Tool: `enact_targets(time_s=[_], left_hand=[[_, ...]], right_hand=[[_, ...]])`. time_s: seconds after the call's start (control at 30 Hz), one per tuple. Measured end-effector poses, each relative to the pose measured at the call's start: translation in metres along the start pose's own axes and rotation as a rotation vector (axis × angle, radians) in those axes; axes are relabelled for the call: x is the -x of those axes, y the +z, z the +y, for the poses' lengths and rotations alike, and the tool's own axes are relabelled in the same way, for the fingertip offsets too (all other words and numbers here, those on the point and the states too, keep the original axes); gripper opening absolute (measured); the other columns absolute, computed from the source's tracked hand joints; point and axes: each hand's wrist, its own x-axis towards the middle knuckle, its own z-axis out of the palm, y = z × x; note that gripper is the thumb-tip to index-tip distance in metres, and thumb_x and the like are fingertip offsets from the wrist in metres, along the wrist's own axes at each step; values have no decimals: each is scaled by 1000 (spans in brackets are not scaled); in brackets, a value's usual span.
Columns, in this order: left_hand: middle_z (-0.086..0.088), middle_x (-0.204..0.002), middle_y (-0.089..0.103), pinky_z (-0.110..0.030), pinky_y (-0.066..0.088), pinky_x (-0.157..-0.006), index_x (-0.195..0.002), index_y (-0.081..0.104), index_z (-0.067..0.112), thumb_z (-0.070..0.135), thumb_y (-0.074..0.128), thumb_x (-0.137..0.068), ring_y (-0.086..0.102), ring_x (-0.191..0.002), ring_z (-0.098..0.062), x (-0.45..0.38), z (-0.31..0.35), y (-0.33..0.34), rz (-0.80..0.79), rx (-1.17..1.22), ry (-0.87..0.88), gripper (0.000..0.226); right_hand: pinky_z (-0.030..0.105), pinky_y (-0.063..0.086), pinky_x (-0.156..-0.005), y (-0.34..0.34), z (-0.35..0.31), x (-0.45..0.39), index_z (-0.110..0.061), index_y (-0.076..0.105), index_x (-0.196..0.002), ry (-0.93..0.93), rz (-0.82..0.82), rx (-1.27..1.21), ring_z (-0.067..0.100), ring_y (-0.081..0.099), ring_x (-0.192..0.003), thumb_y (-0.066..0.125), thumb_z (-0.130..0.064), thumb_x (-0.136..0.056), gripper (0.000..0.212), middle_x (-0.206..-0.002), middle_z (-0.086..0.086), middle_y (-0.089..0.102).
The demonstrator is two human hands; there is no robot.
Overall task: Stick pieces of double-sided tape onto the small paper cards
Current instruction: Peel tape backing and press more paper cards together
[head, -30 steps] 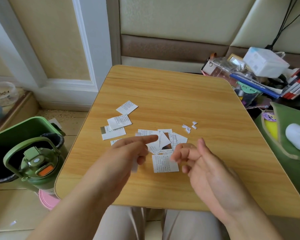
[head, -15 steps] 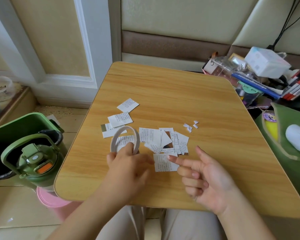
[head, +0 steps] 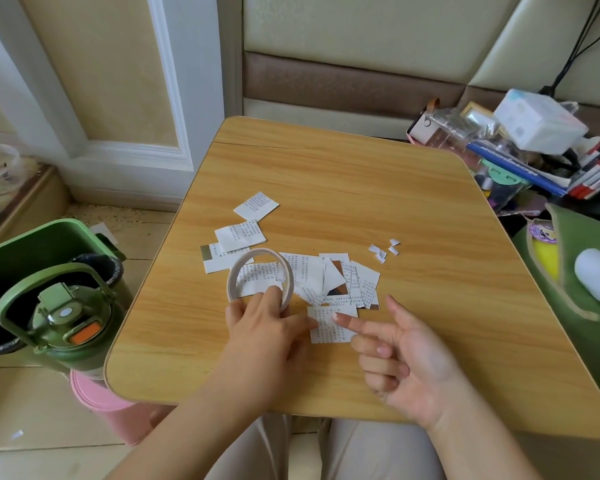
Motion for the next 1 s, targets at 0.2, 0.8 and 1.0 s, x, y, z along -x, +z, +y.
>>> enact_targets(time_s=[0.2, 0.8, 1.0], left_hand=[[7, -74, 28, -35, 29, -65, -81, 75, 35, 31, 41, -69, 49, -62, -17, 0, -1, 3, 9, -30, 12, 36], [4, -74, 37, -34, 28, -71, -95, 73, 34, 29, 40, -72, 49, -65, -19, -2, 3, 5, -1, -81, 115, 40], [2, -76, 41, -34, 24, -71, -95, 73, 34, 29, 41, -74, 50, -69, -20, -3, 4, 8, -16, -153, 162, 39]], right_hand=[[16, 10, -34, -4, 4, -5, -2, 57, -115, -32, 26, 104, 4, 15, -30, 31, -58, -93, 66, -49, -3, 27], [15, 11, -36, -9, 9, -10, -9, 56, -118, -80, 24, 212, 5, 15, -31, 28, -62, -92, 65, -48, -1, 30], [15, 11, -35, -11, 9, -11, -10, 56, -118, -86, 9, 211, 4, 16, -31, 26, -62, -92, 65, -48, -1, 30]])
